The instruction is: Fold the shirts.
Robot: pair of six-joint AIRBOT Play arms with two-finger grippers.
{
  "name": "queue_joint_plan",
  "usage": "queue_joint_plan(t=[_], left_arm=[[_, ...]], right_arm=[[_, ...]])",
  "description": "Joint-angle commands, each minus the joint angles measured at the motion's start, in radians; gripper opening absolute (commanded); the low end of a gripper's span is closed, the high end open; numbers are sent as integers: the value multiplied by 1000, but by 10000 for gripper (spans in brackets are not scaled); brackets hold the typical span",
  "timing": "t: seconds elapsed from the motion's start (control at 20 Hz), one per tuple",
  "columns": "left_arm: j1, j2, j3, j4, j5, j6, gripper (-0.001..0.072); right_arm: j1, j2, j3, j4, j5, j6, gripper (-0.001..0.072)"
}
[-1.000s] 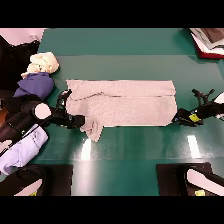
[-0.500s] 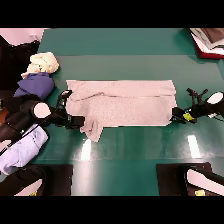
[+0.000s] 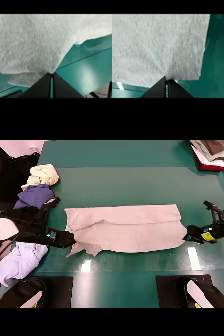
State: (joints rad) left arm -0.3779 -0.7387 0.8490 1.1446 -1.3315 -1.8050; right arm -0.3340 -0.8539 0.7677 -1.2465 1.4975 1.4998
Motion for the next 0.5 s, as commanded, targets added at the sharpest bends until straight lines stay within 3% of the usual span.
queue_joint_plan(t=[0.0,0.25,0.45], left_arm=[[0,40,40,7,26,-20,25],[0,10,39,217,227,-22,25],[0,-112,39,367,255,-21,26]], right_arm=[[-19,95,0,-2,3,29,10],[-2,-23,64,91,-97,27,10],[72,-216,223,93,-190,26,10]])
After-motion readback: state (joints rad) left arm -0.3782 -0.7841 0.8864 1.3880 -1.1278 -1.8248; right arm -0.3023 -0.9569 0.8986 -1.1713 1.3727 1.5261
